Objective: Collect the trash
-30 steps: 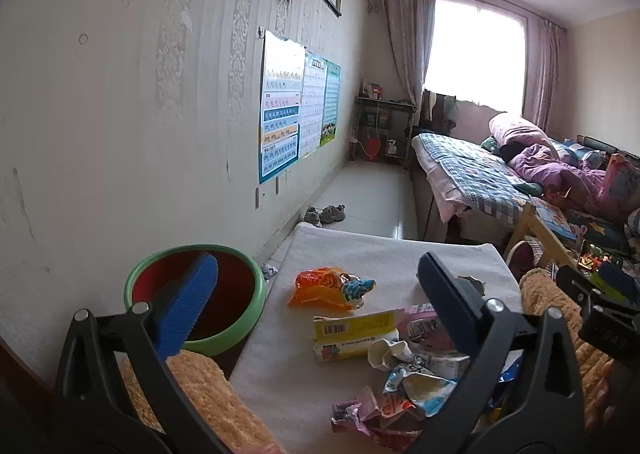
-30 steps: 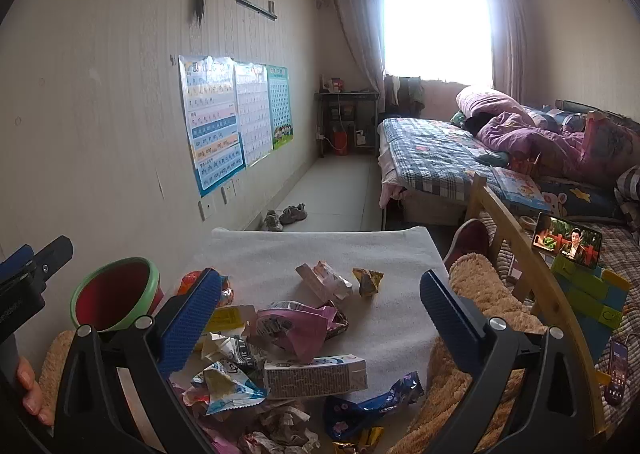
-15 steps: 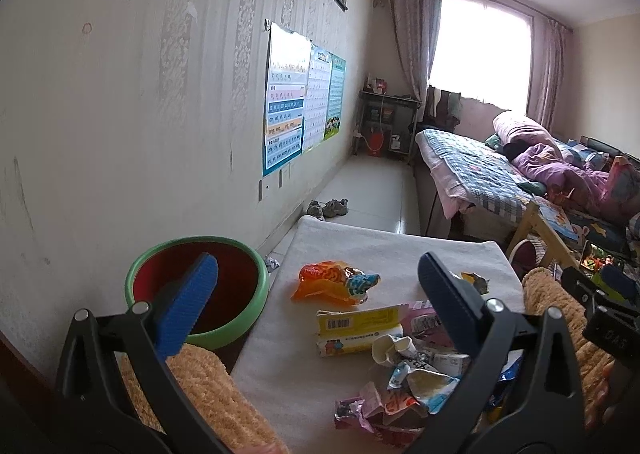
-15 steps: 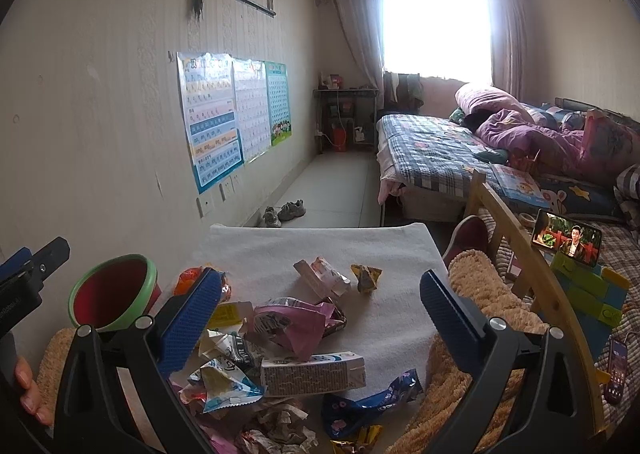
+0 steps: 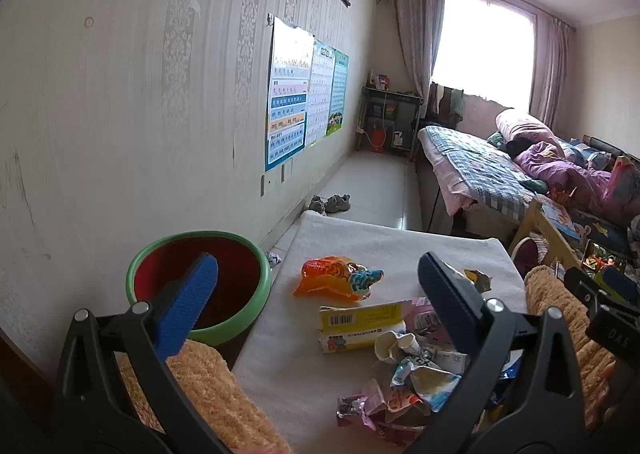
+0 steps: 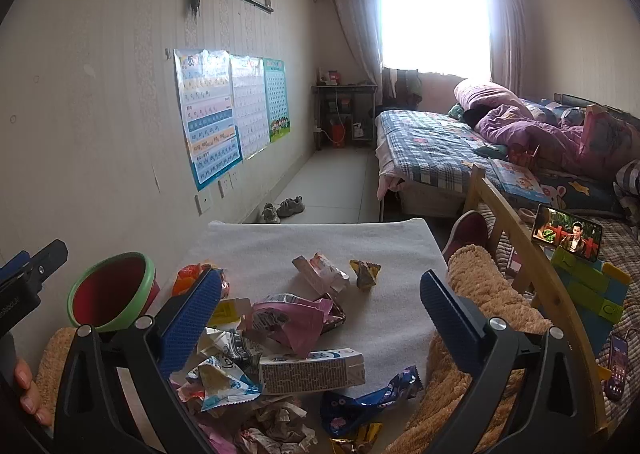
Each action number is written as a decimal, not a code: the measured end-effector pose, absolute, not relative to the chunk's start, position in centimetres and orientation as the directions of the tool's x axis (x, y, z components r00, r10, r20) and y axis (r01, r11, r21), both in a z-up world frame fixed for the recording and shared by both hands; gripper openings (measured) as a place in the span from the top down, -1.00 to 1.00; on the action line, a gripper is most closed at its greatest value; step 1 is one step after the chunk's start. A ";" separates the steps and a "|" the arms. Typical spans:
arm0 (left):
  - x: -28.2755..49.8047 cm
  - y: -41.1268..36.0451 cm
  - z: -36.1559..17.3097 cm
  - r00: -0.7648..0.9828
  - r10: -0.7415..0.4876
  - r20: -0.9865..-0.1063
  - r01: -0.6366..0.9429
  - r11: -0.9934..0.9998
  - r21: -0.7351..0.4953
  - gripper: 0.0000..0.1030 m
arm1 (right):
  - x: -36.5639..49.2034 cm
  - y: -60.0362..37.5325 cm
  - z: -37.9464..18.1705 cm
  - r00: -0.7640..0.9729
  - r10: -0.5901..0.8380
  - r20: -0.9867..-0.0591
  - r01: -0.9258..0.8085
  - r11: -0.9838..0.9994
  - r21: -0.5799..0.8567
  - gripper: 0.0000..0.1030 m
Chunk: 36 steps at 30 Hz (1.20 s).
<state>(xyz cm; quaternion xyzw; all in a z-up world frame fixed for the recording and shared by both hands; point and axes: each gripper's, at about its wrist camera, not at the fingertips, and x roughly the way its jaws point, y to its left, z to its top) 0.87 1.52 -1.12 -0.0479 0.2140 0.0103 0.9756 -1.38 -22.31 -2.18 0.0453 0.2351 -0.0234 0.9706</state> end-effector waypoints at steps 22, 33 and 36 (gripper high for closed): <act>0.9 1.7 -1.6 0.901 0.008 -0.434 -0.049 0.995 -0.085 -0.91 | -1.2 -22.0 -2.5 0.885 -0.012 -0.466 0.054 0.995 0.078 -0.86; 1.1 1.7 -1.8 0.894 -0.005 -0.449 -0.037 0.996 -0.085 -0.91 | -1.1 -21.9 -2.7 0.884 -0.011 -0.468 0.052 0.996 0.076 -0.86; 1.2 1.4 -2.0 0.888 -0.016 -0.460 -0.024 0.996 -0.082 -0.91 | -1.1 -21.9 -2.8 0.883 -0.010 -0.469 0.052 0.996 0.075 -0.86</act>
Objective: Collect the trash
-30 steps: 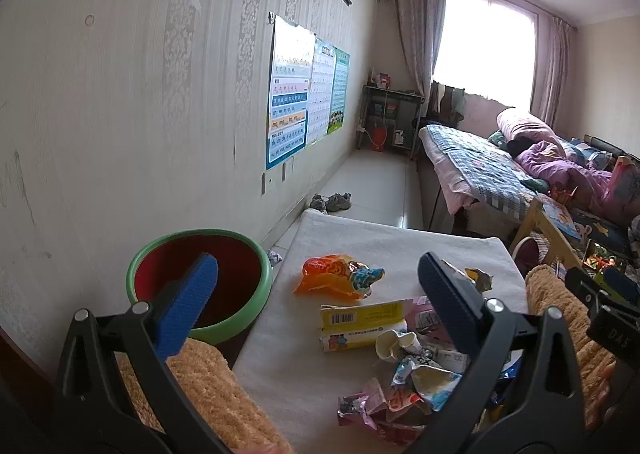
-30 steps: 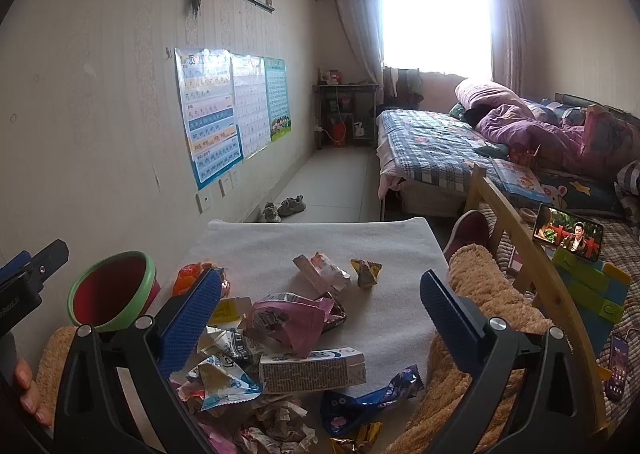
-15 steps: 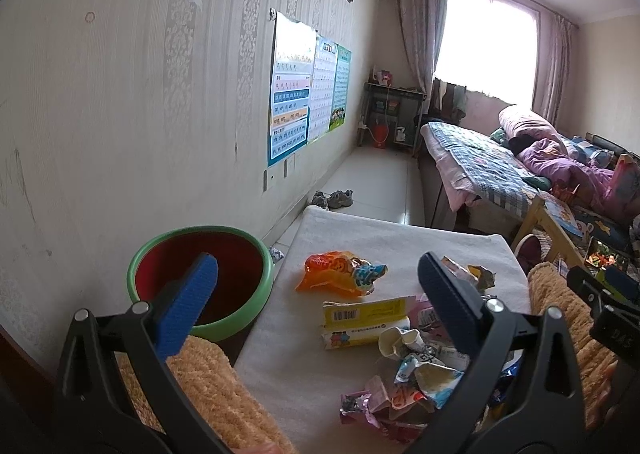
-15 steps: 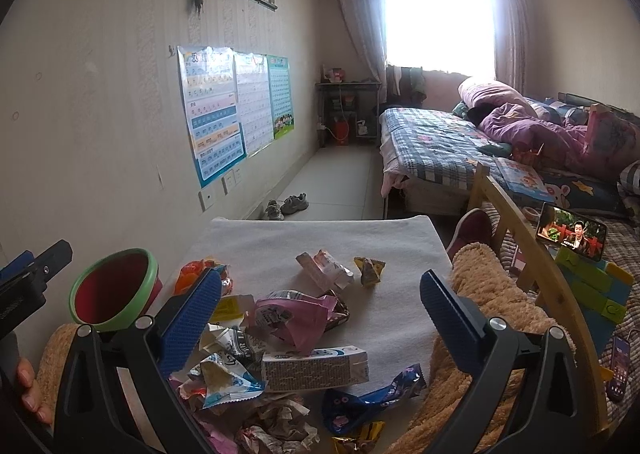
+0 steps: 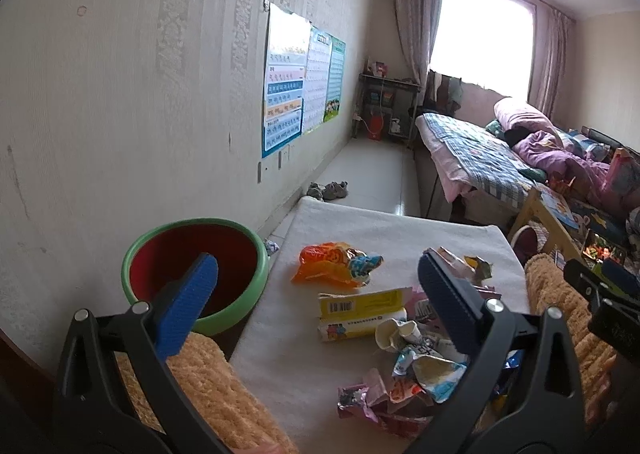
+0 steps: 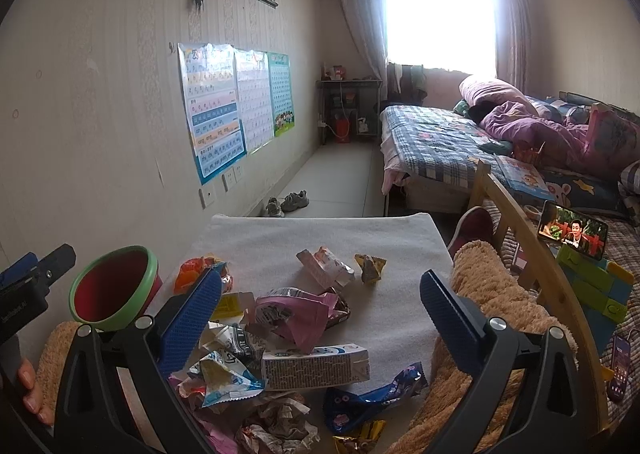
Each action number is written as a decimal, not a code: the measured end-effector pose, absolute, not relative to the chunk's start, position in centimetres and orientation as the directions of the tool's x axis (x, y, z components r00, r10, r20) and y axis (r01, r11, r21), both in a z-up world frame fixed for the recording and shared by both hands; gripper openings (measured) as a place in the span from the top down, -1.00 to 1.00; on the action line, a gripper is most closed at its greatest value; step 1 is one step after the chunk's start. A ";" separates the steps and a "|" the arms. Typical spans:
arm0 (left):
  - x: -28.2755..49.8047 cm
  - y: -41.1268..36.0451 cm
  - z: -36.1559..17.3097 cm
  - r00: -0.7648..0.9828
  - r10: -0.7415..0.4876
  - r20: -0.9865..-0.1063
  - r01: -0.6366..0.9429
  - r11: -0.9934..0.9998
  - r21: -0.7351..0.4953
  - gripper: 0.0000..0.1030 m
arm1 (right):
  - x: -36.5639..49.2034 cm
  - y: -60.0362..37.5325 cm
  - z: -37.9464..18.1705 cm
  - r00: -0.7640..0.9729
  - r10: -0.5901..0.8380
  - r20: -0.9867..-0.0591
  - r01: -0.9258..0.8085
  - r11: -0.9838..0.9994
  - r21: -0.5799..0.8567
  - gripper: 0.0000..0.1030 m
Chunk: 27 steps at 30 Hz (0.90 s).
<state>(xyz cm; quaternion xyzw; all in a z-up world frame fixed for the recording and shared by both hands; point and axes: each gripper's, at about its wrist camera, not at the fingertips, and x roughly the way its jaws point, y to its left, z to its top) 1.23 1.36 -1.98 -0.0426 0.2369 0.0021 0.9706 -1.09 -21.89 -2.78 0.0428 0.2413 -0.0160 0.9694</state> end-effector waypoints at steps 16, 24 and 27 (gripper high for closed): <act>1.8 0.4 -3.1 0.857 -0.063 -0.511 0.049 0.998 -0.041 -0.91 | -0.5 -22.0 -3.4 0.866 -0.009 -0.499 0.053 0.996 0.075 -0.86; 4.4 -0.1 -9.3 0.641 -0.222 -0.735 0.164 0.975 -0.152 -0.91 | 0.3 -23.1 -4.3 0.831 -0.013 -0.556 0.090 0.990 0.110 -0.86; 4.9 -0.2 -10.9 0.569 -0.255 -0.782 0.162 0.967 -0.197 -0.91 | 0.6 -23.3 -4.6 0.818 -0.010 -0.575 0.093 0.989 0.116 -0.86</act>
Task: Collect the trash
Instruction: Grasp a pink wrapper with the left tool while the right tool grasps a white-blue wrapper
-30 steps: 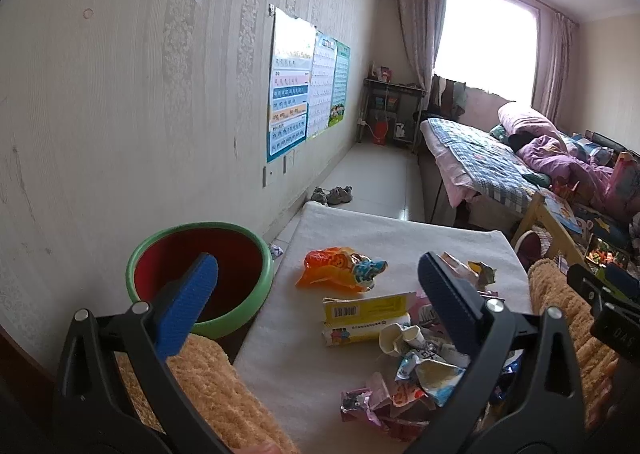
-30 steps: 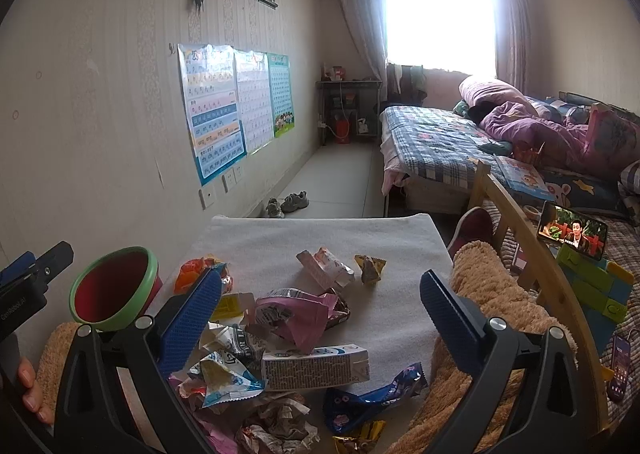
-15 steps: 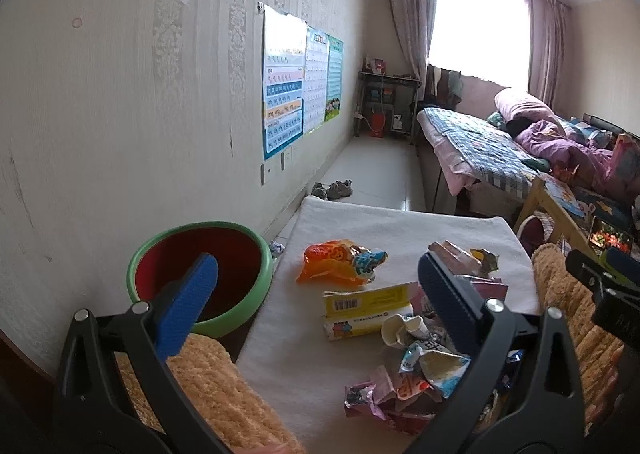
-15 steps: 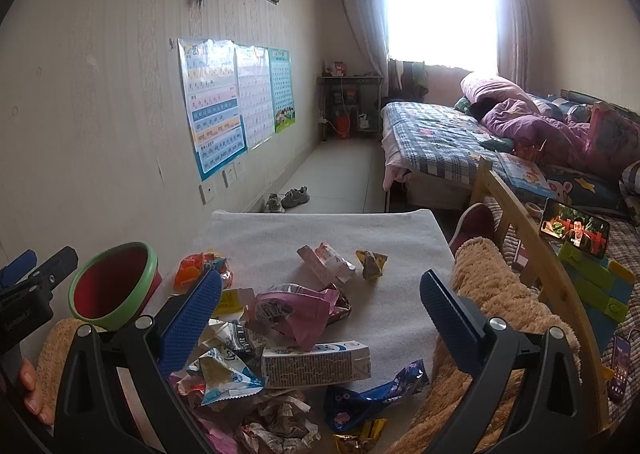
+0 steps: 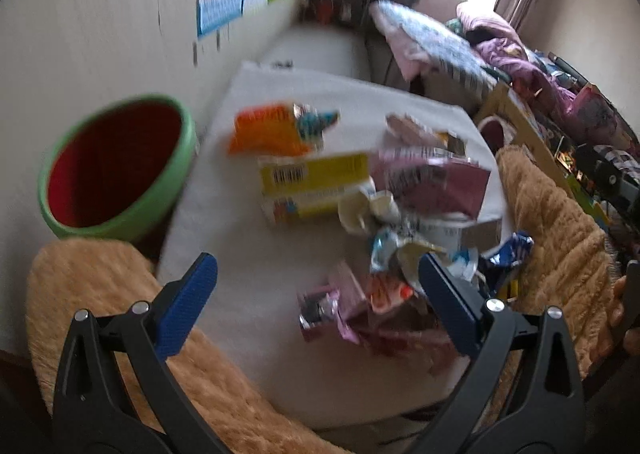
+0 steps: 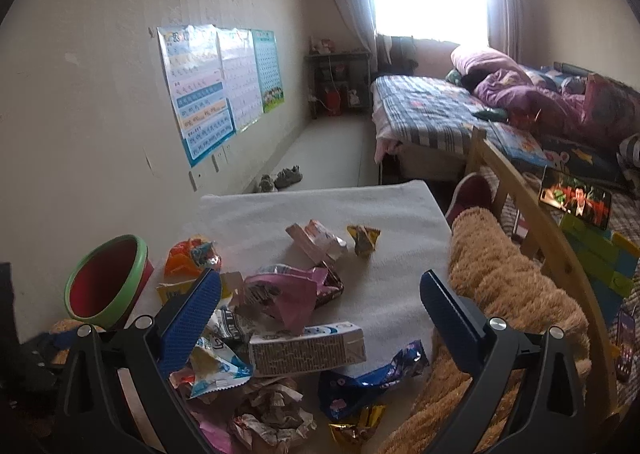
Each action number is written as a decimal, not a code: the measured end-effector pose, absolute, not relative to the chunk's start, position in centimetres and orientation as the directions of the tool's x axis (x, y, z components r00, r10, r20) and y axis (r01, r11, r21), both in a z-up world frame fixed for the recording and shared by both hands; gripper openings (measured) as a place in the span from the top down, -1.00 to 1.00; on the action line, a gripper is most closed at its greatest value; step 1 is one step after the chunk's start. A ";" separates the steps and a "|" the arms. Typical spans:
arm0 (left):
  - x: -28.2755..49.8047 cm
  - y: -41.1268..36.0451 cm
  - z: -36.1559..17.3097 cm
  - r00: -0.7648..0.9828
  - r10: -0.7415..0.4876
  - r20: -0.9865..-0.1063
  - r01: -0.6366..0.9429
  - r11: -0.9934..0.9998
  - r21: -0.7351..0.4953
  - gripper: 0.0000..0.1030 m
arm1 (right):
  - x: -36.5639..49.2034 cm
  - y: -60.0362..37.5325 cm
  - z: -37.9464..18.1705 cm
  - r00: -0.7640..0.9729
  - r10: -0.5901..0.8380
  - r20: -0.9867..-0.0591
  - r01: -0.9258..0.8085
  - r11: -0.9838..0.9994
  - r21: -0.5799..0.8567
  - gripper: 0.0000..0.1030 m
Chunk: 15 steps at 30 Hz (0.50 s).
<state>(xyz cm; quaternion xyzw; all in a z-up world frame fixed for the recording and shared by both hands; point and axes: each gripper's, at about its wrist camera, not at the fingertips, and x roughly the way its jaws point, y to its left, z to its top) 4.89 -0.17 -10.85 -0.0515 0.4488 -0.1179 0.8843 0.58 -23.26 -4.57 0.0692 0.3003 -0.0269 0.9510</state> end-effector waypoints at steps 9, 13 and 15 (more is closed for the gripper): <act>6.2 -0.6 -15.9 0.300 -0.306 -0.904 0.124 0.952 -0.281 -0.87 | 1.2 -23.3 -5.6 0.782 0.009 -0.624 0.085 0.989 0.120 -0.86; 6.1 -1.0 -16.5 0.256 -0.313 -0.915 0.135 0.949 -0.287 -0.40 | 1.4 -23.5 -5.9 0.772 0.013 -0.636 0.089 0.988 0.129 -0.86; 6.2 -1.0 -17.0 0.240 -0.320 -0.917 0.128 0.946 -0.297 -0.07 | 1.5 -23.5 -6.0 0.770 0.015 -0.638 0.090 0.987 0.131 -0.86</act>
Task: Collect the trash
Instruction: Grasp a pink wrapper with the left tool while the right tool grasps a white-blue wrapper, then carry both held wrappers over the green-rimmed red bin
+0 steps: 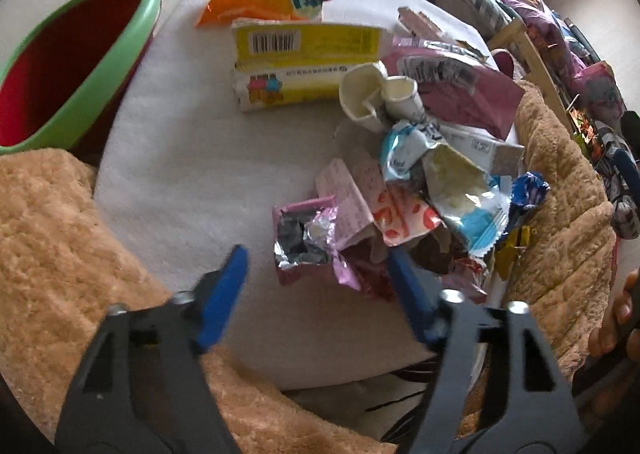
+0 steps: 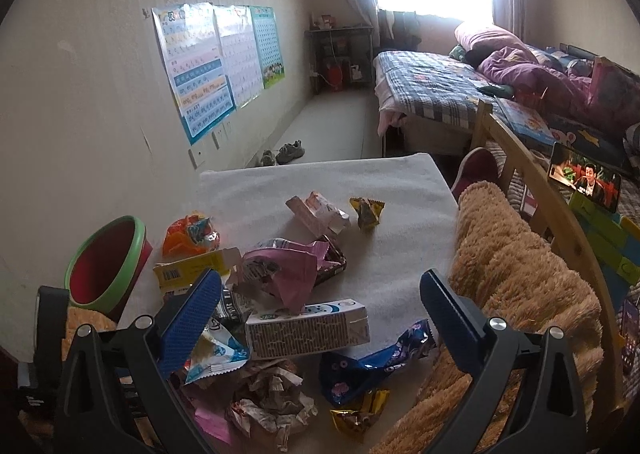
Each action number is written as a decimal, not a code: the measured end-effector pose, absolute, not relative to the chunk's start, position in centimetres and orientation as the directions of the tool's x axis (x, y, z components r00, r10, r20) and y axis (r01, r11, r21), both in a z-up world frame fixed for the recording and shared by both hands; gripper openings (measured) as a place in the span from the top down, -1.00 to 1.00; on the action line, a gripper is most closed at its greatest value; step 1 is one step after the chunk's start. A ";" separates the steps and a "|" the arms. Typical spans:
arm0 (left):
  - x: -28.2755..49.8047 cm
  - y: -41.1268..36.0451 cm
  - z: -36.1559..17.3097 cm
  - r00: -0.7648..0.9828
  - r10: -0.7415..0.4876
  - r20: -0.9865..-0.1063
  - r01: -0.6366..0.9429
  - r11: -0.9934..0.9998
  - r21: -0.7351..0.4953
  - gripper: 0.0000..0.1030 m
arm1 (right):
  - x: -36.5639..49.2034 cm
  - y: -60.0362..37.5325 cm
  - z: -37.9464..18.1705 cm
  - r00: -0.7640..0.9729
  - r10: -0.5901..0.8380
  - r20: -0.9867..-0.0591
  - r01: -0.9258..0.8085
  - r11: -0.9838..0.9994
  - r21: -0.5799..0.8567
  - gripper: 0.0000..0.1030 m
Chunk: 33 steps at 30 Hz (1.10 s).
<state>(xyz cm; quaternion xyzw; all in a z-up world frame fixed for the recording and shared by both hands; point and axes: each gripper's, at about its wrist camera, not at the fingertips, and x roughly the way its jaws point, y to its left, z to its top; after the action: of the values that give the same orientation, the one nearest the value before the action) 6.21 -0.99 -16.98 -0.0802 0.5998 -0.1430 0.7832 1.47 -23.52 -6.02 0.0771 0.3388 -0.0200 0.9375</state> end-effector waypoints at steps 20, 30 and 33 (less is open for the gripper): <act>4.8 2.5 -10.8 0.556 -0.354 -0.752 0.091 0.925 -0.369 0.63 | 4.2 -22.1 -11.5 0.502 0.297 -0.812 -0.028 0.944 0.327 -0.86; 4.6 2.8 -10.3 0.573 -0.328 -0.751 0.097 0.937 -0.335 0.63 | 4.3 -20.3 -12.6 0.428 0.419 -0.801 -0.121 0.904 0.409 -0.42; 4.7 3.2 -10.8 0.561 -0.315 -0.766 0.073 0.940 -0.334 0.63 | 4.7 -19.4 -13.3 0.392 0.439 -0.809 -0.141 0.897 0.419 -0.32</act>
<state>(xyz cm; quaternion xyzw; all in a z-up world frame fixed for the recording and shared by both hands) 4.66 3.17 -10.77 -0.1331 0.4552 -0.1111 0.8733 4.67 -19.45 -13.30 0.1424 0.5225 0.1765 0.8219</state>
